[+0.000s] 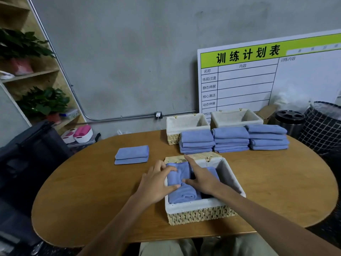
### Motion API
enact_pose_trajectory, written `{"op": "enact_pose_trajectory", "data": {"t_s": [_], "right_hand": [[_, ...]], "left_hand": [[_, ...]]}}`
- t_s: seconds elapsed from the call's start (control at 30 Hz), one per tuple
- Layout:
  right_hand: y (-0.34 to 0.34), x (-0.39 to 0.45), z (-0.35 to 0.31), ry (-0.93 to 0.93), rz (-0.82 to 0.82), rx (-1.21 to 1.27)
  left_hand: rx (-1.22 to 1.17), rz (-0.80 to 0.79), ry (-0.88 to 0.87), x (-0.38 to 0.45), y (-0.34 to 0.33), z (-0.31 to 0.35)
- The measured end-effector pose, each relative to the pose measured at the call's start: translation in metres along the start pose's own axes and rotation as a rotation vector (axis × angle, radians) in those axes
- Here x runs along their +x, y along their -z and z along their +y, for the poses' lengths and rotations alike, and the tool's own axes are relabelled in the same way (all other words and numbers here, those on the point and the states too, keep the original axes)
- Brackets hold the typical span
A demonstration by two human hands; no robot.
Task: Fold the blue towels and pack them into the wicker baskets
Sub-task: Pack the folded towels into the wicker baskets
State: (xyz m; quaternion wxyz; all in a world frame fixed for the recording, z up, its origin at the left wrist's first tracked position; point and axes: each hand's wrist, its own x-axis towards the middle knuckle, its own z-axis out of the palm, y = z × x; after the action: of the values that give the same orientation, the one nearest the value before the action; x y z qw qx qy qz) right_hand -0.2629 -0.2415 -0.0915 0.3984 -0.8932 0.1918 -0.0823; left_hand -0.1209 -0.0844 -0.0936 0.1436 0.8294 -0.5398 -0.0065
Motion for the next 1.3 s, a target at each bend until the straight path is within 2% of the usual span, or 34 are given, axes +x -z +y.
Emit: {"op": "enact_pose_trajectory", "data": {"t_s": [0.13, 0.2, 0.23, 0.3, 0.4, 0.57, 0.73, 0.9, 1.0, 1.07, 1.13, 1.2, 1.23, 1.3], "right_hand": [[0.008, 0.000, -0.001, 0.071, 0.118, -0.222], [0.021, -0.001, -0.001, 0.184, 0.168, -0.256], [0.026, -0.002, 0.000, 0.259, 0.151, -0.225], [0.032, -0.003, 0.002, 0.343, 0.009, -0.225], [0.028, -0.002, 0.016, 0.327, -0.159, -0.372], [0.025, -0.001, 0.021, 0.304, -0.200, -0.437], [0.035, 0.003, 0.019, 0.266, -0.256, -0.321], [0.025, 0.008, 0.027, 0.295, -0.238, -0.402], [0.032, 0.009, 0.024, 0.290, -0.256, -0.367], [0.041, 0.014, 0.018, 0.279, -0.229, -0.312], [0.053, 0.023, 0.011, 0.255, -0.098, -0.206], [0.060, 0.039, 0.006, 0.229, 0.061, -0.078], [0.061, 0.050, 0.005, 0.225, 0.119, -0.030], [0.059, 0.072, 0.005, 0.217, 0.170, 0.007]], "left_hand": [[0.023, 0.003, -0.038, 0.001, 0.008, 0.001], [-0.002, -0.030, -0.099, -0.002, 0.016, 0.001], [-0.027, -0.071, -0.115, -0.003, 0.021, 0.001], [-0.046, -0.194, -0.071, -0.005, 0.028, 0.002], [-0.006, -0.326, 0.013, -0.007, 0.028, 0.006], [0.013, -0.403, 0.024, -0.002, 0.035, 0.017], [0.025, -0.528, 0.024, 0.007, 0.052, 0.013], [0.108, -0.505, -0.013, 0.011, 0.040, 0.021], [0.027, -0.548, -0.004, 0.016, 0.042, 0.016], [-0.126, -0.580, 0.008, 0.020, 0.053, 0.008], [-0.328, -0.466, 0.026, 0.029, 0.069, -0.005], [-0.437, -0.244, 0.084, 0.043, 0.081, -0.027], [-0.417, -0.148, 0.111, 0.052, 0.084, -0.041], [-0.204, -0.039, 0.128, 0.074, 0.084, -0.075]]}}
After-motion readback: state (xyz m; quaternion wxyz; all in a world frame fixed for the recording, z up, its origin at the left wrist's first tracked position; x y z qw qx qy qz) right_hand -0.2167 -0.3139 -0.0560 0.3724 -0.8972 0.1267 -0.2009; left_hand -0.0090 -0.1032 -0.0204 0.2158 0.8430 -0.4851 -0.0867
